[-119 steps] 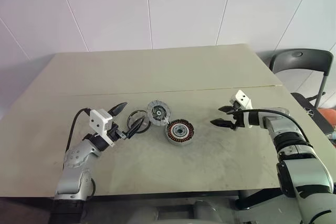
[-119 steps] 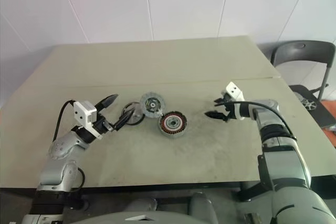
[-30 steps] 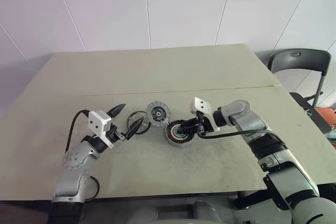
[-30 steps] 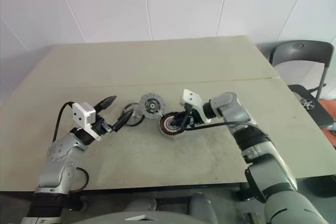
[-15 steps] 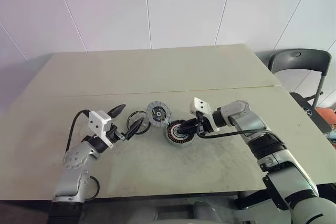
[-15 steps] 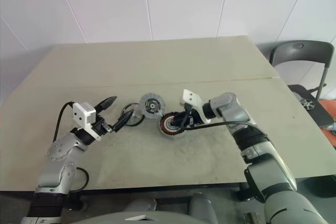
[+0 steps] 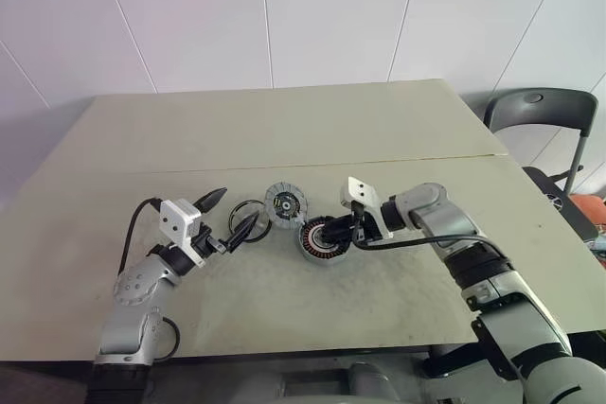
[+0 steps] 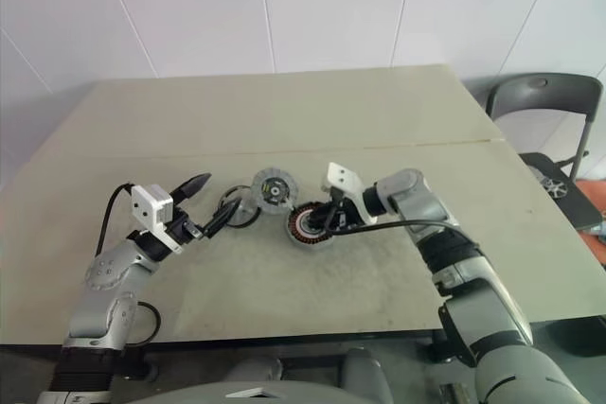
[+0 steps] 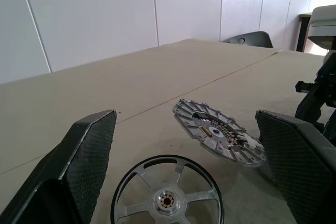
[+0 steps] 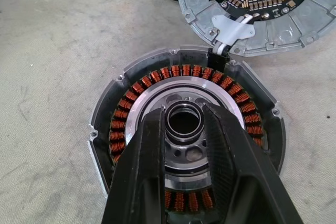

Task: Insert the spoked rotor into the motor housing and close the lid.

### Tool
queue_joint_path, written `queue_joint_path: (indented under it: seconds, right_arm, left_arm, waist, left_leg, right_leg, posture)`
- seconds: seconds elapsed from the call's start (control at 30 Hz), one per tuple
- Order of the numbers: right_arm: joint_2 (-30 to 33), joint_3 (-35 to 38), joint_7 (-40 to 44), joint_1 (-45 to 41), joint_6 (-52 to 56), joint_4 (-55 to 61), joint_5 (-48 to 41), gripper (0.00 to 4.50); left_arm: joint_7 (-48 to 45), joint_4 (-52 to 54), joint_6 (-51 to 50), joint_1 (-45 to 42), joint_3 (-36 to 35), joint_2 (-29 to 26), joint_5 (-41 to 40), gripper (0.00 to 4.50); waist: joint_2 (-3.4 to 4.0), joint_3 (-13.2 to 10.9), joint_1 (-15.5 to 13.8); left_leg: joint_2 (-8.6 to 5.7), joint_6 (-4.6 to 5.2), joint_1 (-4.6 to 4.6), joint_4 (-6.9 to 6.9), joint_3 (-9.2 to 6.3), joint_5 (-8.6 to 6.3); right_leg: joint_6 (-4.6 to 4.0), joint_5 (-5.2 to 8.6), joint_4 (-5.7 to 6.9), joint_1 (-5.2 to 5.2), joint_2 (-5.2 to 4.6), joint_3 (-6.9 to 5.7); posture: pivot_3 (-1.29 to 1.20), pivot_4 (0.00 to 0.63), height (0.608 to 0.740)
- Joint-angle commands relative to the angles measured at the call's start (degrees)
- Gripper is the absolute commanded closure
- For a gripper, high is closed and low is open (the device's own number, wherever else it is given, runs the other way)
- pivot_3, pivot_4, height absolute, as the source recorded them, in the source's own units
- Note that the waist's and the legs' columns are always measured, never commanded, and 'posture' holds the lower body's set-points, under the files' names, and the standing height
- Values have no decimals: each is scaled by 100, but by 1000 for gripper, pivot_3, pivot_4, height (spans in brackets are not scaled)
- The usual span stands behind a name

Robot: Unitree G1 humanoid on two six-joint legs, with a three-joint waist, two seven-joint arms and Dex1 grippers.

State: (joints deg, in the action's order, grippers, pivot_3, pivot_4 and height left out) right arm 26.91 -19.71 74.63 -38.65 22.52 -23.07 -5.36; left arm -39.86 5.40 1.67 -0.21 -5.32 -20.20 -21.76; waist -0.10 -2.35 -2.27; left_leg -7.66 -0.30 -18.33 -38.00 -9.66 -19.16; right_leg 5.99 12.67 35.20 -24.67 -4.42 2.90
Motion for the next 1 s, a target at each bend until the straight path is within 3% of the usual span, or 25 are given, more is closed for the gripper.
queue_joint_path:
  seconds: [0.03, 0.37, 0.57, 0.73, 1.0]
  right_arm:
    - [-3, 62, 14, -14, 2, 151, -60, 3769]
    - [74, 82, -50, -52, -72, 0, 27, 3769]
    - [-60, 266, -104, -67, 20, 16, -203, 1852]
    - [-174, 363, -68, -59, 216, 49, -409, 1852]
    - [-82, -2, -81, 105, 59, 37, -34, 4477]
  left_arm:
    - [-10, 165, 59, -80, -36, -34, -24, 0]
    - [-16, 175, 61, -70, -31, -29, -29, 0]
    - [-32, 155, 53, -89, -35, -41, -35, 0]
    - [-41, 123, 42, -115, -32, -42, -31, 0]
    - [-39, 101, 44, -130, -20, -29, -22, 0]
  waist:
    - [0, 0, 0]
    - [0, 0, 0]
    - [-1, 1, 5]
    - [-1, 1, 2]
    - [0, 2, 5]
  left_leg:
    - [0, 0, 0, 0, 0, 0]
    - [0, 0, 0, 0, 0, 0]
    - [0, 0, 3, -1, 1, 0]
    - [3, 0, 3, -2, 1, 0]
    - [2, 0, 2, -1, 2, 0]
  right_leg:
    - [0, 0, 0, 0, 0, 0]
    - [0, 0, 0, 0, 0, 0]
    - [-2, -1, 1, 2, 0, 0]
    - [-5, -7, 2, 2, 2, 0]
    - [-3, -8, 1, 1, 2, 0]
  posture:
    - [0, 0, 740]
    - [0, 0, 740]
    - [0, 0, 740]
    - [0, 0, 740]
    - [0, 0, 740]
